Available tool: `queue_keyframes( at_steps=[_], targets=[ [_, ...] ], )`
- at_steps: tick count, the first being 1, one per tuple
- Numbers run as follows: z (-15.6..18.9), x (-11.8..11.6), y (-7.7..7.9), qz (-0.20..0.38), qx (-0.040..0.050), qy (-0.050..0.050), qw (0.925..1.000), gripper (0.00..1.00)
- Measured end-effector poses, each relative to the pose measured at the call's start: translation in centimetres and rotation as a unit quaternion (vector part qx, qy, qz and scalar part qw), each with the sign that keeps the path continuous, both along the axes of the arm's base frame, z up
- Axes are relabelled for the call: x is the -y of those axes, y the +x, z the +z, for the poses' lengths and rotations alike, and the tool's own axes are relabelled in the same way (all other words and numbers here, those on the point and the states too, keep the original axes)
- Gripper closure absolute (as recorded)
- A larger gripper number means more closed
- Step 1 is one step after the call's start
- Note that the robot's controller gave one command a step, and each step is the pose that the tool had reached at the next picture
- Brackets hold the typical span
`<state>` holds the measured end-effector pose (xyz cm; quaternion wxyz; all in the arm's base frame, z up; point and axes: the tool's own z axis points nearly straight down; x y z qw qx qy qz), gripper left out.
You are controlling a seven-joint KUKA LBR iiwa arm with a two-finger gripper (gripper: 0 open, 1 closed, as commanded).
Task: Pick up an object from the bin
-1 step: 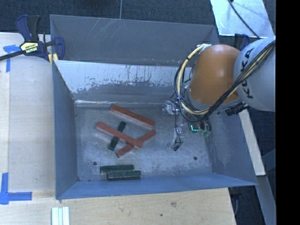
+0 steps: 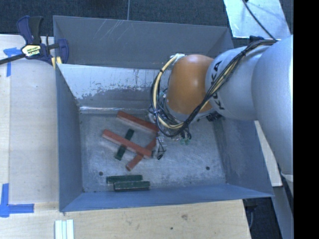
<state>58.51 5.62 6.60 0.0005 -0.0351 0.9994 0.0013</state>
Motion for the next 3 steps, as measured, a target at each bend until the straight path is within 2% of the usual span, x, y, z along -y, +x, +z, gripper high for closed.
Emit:
queue_keyframes(
  at_steps=[1,2,3],
  targets=[
    [0.4,0.4,0.1,-0.003,0.0017,-0.001,1.0,1.0],
    [14.6,2.1,2.3,0.098,0.006,-0.002,0.9951,1.0],
    [14.2,2.0,2.1,0.098,0.0017,-0.001,0.9952,0.0]
  ],
)
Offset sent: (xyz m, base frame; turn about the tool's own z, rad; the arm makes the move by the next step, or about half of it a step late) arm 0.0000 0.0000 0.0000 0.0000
